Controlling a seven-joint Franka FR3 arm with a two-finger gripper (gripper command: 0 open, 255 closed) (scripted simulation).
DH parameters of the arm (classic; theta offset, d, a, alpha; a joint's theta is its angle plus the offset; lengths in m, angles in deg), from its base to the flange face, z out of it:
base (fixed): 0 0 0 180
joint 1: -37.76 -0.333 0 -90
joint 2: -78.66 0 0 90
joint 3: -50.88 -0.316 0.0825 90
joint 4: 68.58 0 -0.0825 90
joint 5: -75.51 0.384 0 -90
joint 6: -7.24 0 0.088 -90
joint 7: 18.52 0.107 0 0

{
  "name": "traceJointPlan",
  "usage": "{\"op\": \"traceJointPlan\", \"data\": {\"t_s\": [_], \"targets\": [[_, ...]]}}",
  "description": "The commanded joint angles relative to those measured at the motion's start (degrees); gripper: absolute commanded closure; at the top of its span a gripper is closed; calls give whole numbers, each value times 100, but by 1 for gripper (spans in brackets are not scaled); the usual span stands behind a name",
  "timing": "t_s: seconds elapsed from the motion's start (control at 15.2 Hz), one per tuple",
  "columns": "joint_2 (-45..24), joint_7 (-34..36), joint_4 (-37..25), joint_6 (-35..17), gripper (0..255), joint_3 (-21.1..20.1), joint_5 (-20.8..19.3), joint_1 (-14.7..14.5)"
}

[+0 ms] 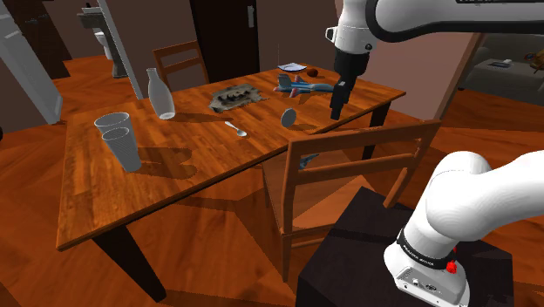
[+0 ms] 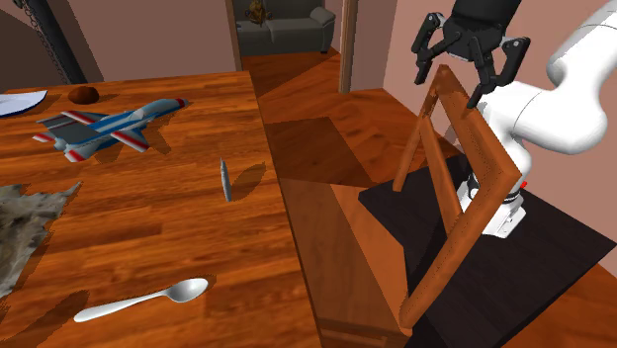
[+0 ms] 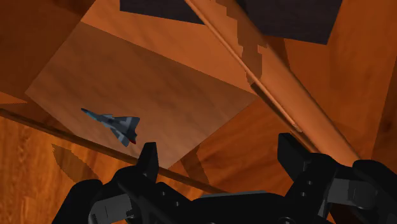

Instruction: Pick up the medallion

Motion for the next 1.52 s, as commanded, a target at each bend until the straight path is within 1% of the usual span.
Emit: {"op": "traceJointPlan", "data": {"t_s": [0.0,0.4,0.59,0.79,0.99,1.12,1.45], "targets": [[0,0,0,0,0,0,0,0],[-738,-1644,-136,-612,0,960,-443,-122],[-1254,-2461,-358,-907,0,1410,-559,-222],[-1848,-3284,-676,-1176,0,1839,-582,-356],[-2511,-4129,-1082,-1405,0,2238,-489,-506],[-2988,-4710,-1399,-1529,0,2479,-355,-603],[-4296,-6209,-2351,-1692,0,2939,219,-747]]}}
